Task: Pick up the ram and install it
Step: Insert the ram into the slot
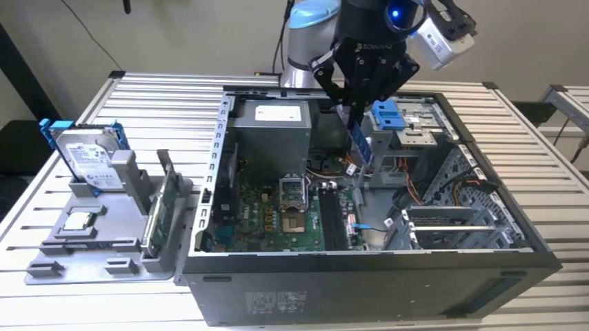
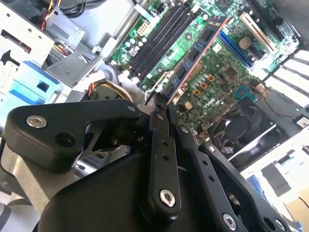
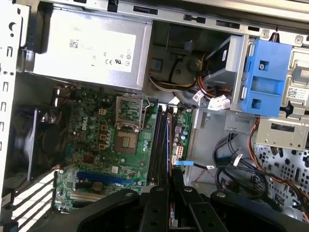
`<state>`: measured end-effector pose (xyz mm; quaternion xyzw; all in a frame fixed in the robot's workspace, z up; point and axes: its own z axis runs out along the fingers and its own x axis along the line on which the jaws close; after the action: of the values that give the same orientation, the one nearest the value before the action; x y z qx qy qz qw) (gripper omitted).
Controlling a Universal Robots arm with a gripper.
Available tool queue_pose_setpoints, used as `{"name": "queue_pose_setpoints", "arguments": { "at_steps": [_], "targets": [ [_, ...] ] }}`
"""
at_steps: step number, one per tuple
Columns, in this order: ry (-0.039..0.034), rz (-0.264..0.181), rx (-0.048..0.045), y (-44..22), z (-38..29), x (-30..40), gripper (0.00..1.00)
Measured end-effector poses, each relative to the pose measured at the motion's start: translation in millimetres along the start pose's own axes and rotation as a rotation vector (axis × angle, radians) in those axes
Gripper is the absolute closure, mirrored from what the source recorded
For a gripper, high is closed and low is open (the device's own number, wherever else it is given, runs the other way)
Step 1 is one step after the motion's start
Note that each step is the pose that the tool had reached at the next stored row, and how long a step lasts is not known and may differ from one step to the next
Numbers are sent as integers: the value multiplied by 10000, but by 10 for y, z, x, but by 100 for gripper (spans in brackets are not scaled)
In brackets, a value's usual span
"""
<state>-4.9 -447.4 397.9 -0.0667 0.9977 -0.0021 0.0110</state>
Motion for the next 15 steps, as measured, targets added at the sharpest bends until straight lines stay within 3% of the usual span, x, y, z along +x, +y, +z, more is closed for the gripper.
{"name": "queue_pose_setpoints", "arguments": {
  "at_steps": [15],
  "targets": [
    [1,0,0,-47,41,-59,86]
  ]
}}
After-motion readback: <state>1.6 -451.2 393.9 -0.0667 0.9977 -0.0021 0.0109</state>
